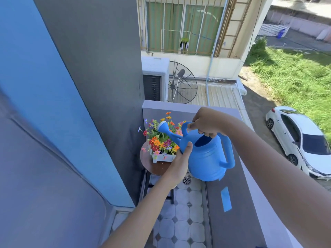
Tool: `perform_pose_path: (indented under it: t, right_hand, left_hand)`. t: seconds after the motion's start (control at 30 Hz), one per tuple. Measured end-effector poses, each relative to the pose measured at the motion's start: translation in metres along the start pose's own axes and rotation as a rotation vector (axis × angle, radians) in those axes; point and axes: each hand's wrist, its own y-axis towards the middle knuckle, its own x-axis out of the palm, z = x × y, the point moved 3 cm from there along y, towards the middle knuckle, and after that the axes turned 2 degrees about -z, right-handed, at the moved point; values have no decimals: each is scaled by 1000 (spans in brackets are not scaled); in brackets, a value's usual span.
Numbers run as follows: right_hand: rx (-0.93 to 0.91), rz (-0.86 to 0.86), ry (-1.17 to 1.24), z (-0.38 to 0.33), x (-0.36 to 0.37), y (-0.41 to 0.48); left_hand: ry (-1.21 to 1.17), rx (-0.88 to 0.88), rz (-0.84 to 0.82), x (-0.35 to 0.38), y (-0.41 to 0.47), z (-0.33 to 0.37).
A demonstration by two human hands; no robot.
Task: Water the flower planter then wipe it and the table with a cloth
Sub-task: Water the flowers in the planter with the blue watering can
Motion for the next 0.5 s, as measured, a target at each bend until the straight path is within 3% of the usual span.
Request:
perform_pose_path:
  t: [0.27,0.5]
  right_hand:
    - [96,31,3,22,-12,3]
    - [215,44,48,24,-22,19]
  left_hand:
    - [92,5,-97,15,14,4]
    - [-2,-65,-217,12,38,17]
